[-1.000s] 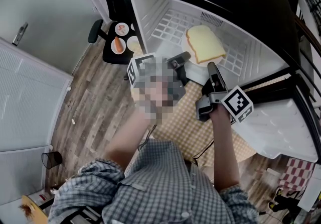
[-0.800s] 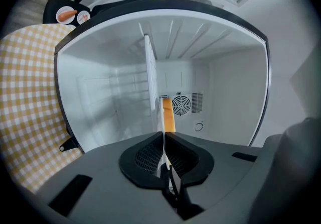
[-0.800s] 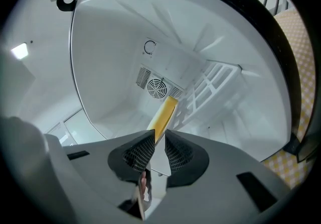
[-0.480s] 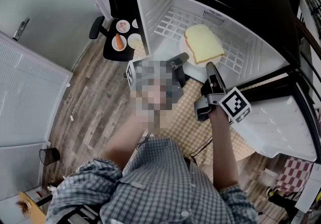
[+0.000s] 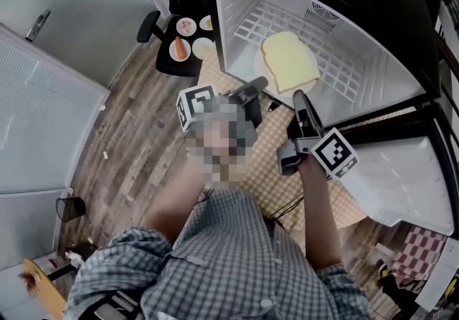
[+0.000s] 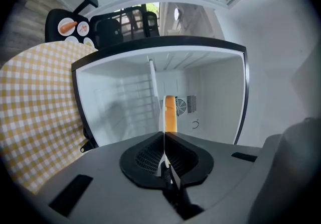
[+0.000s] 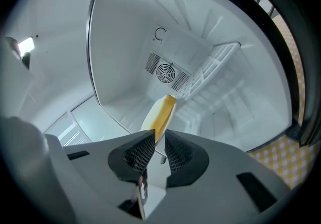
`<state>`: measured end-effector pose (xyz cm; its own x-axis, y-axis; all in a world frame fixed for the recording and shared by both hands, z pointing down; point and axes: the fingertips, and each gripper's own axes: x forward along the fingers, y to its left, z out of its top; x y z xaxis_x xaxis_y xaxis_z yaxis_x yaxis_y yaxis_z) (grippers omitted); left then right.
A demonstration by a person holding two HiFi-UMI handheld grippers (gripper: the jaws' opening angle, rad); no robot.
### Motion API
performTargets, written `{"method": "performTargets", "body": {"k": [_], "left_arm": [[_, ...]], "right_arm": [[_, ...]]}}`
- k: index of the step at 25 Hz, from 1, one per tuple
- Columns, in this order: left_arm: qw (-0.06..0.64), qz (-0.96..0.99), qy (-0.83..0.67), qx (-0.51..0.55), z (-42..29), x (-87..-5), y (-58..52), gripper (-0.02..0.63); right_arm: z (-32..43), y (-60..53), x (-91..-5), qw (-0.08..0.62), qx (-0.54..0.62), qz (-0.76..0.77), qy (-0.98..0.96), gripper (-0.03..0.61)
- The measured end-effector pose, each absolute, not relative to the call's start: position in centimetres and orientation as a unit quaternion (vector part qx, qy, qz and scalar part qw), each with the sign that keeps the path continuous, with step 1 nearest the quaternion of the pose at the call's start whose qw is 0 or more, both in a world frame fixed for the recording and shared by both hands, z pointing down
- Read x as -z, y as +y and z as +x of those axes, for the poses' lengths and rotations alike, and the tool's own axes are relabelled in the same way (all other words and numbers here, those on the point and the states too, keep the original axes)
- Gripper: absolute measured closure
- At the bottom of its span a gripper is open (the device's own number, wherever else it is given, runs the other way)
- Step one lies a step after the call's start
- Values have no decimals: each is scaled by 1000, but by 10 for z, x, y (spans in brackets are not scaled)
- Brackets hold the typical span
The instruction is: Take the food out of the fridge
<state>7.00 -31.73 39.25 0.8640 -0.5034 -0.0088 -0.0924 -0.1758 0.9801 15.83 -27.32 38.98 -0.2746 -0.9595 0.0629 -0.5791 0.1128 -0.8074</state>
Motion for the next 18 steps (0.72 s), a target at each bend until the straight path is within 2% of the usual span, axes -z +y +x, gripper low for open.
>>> {"method": "performTargets", "body": {"k": [12, 18], "left_arm": [[585, 757, -240, 164, 21, -408, -289, 601], [594, 743, -263, 158, -4, -434, -272, 600]], "right_arm": [[113, -257, -411, 214, 402, -518, 724, 522], [88, -246, -434, 187, 430, -498, 729, 522]]}}
